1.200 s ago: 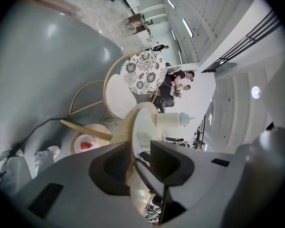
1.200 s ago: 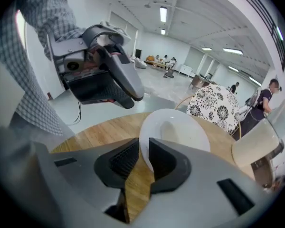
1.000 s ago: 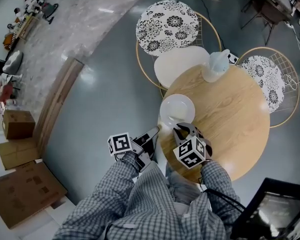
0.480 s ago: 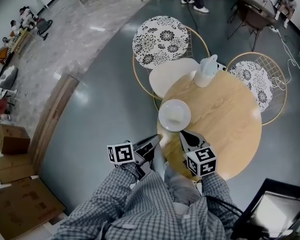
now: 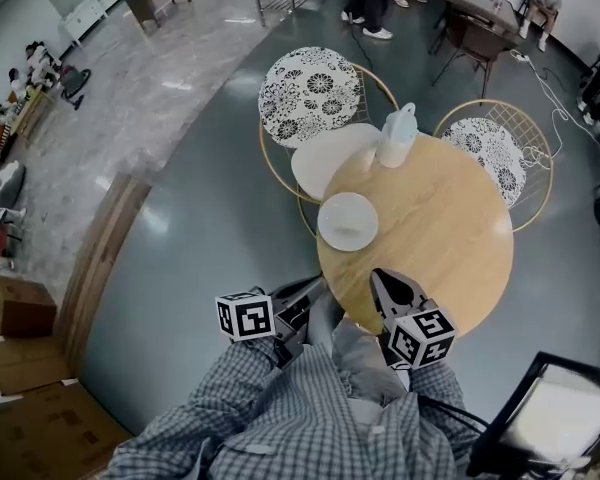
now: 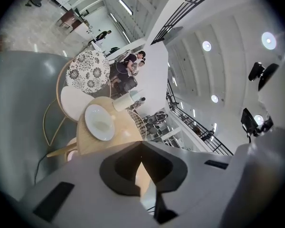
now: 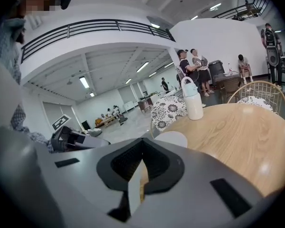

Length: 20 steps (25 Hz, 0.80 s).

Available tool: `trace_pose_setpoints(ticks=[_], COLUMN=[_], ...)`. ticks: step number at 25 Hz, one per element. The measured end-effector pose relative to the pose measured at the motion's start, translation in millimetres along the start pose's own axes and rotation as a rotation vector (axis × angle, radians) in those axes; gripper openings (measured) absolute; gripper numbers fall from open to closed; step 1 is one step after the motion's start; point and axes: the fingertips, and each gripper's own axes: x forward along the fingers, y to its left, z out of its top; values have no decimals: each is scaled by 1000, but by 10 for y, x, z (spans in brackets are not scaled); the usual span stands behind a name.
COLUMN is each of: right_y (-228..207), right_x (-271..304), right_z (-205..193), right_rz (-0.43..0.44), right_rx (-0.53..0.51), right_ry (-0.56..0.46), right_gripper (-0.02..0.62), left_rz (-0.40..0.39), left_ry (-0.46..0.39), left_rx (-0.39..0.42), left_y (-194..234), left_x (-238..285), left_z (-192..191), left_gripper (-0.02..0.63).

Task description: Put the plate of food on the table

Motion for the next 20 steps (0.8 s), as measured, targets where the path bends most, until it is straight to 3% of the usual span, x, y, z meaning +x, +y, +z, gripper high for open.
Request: trace_pose_setpoints(ticks=[5,20], right_y=[56,372], right_x=[-339,-839], right_z=[-161,-375], right_rz=[-55,-173], right_rx=[45,98], right_ry=[-55,-171], right_gripper=[8,8], left_rz=[-81,-184], left_ry=[32,118], left_rx=[44,130], left_y=[-191,-494], left_x=[-159,-379], left_z=[-112,-403], left_gripper=[8,8])
